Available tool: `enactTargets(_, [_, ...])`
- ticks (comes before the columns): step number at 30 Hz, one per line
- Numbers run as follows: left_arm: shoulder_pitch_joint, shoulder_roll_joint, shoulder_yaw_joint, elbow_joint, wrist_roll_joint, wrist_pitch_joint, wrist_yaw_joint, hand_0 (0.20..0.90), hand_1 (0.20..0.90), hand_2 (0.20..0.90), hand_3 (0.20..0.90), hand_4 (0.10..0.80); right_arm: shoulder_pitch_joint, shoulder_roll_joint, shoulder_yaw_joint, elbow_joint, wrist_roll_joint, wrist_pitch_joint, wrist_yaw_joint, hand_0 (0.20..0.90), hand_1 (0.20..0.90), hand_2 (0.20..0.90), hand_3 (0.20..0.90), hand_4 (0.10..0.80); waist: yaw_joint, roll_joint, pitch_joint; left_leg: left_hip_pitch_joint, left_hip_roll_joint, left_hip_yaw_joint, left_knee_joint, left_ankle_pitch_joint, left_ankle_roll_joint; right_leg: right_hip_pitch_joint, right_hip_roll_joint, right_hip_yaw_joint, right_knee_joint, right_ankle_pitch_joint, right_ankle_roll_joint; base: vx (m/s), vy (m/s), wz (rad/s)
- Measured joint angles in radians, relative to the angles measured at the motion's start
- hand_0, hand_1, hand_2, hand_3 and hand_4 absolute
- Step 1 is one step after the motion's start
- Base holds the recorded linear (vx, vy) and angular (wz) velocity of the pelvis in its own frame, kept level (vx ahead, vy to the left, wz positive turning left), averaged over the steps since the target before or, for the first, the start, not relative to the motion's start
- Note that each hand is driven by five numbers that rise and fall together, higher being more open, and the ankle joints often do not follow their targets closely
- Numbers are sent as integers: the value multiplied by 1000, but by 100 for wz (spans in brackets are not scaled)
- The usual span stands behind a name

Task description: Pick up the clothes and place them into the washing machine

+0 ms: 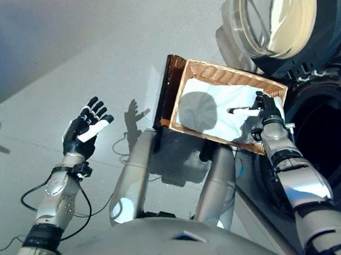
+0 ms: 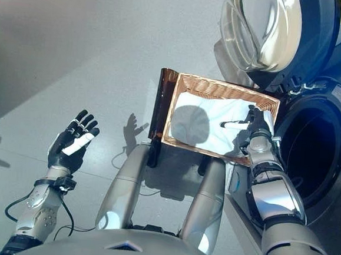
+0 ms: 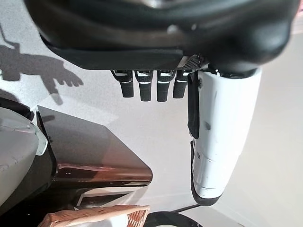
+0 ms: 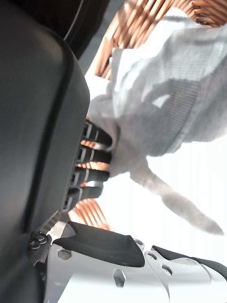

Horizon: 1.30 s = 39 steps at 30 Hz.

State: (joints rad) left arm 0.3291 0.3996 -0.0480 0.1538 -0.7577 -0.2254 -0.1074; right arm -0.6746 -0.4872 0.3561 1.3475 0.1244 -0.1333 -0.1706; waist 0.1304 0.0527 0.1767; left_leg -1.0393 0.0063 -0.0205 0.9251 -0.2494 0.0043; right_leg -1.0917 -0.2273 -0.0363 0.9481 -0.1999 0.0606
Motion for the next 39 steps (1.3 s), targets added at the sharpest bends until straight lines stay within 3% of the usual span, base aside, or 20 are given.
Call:
enactTargets(5, [-2, 0, 3, 0, 0, 0, 0, 900, 900, 900, 900, 800, 0, 1, 5, 0, -18, 0, 0, 900, 900, 900, 900, 800, 0, 0, 0, 0, 0, 0, 5, -1, -1, -3, 0, 1, 9, -2, -4, 0, 0, 0])
enactTargets(8, [-2, 0, 3, 0, 0, 0, 0, 900, 900, 900, 900, 800, 0, 1, 5, 0, -19, 0, 0, 241, 241, 241, 241, 329, 0, 0, 0, 0, 1, 0, 6, -1, -1, -4, 0, 1, 10, -3, -4, 0, 0, 0])
enactTargets(9, [-2, 0, 3, 0, 0, 0, 0, 900, 900, 900, 900, 800, 0, 1, 5, 0, -20, 0, 0, 200, 200, 200, 200, 300, 1, 0, 0, -1, 1, 0, 7, -1, -1, -4, 1, 1, 10, -3, -4, 0, 0, 0])
enactTargets(39, [-4, 0, 7, 0, 2, 0, 0, 900, 900, 900, 900, 800, 12, 27, 6, -28, -38, -1, 44, 200, 200, 200, 200, 300, 1, -1, -5, -35, 1, 0, 43, -7, -4, -40, 1, 9, 43, -8, -7, 0, 0, 0])
